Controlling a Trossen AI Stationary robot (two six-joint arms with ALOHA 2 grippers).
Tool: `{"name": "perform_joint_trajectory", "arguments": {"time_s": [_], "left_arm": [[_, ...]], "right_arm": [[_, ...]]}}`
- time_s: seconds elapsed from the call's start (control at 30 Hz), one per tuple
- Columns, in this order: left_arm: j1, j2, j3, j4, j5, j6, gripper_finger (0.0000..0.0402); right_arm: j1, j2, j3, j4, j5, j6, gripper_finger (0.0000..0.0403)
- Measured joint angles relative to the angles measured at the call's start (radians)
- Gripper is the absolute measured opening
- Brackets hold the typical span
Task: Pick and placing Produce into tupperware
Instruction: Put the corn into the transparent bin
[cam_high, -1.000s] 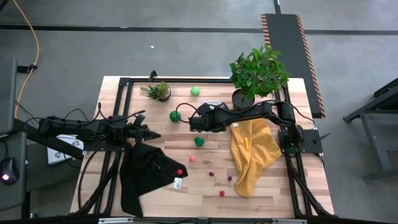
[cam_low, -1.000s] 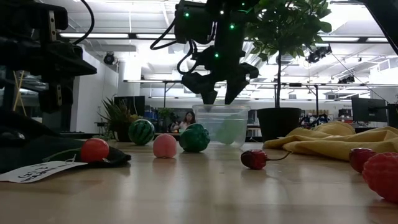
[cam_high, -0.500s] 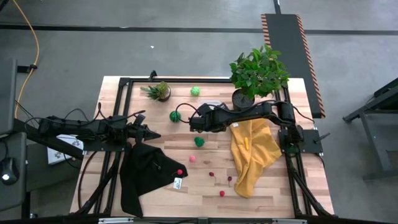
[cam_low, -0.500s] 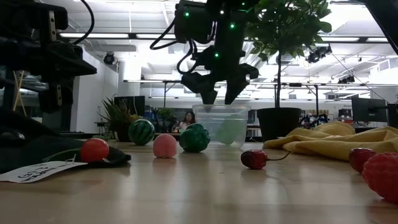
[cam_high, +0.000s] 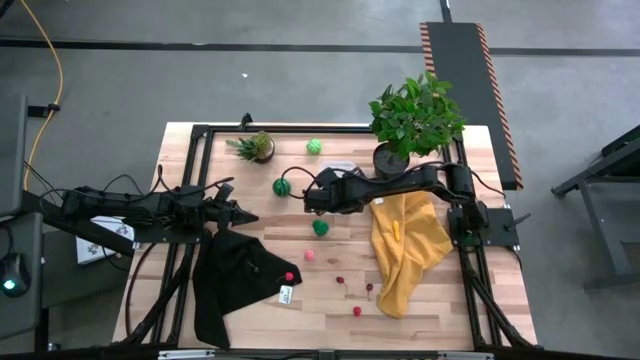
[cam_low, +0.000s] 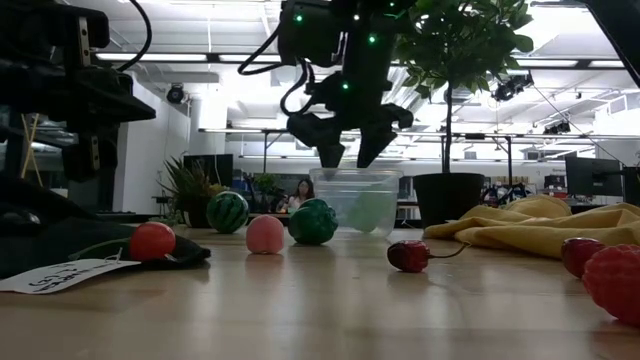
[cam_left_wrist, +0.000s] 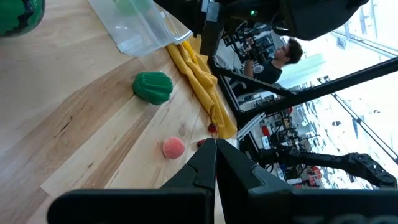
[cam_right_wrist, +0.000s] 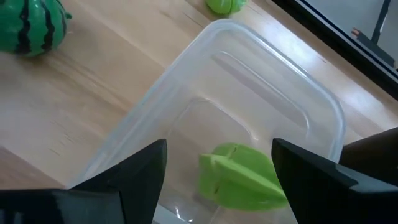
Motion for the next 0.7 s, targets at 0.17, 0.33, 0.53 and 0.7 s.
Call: {"name": "perform_joint_trajectory", "arguments": {"time_s": [0.17,0.33,0.53,0.7], "left_arm": [[0.0,0.0,0.0,0.0,0.0,0.0,0.0001],[0.0,0.0,0.0,0.0,0.0,0.0,0.0001],[0.0,0.0,0.0,0.0,0.0,0.0,0.0001],[0.0,0.0,0.0,0.0,0.0,0.0,0.0001]], "right_arm": [[0.005,-0.001,0.058,-0.013,0.001,-0.01,0.0282],[0.02,-0.001,0.123,-0.026,0.008,-0.03,0.0282],[0.058,-0.001,0.197,-0.088,-0.001,-0.037,0.0282],[0.099,-0.001,0.269,-0.187,-0.041,-0.034,0.0282]]}}
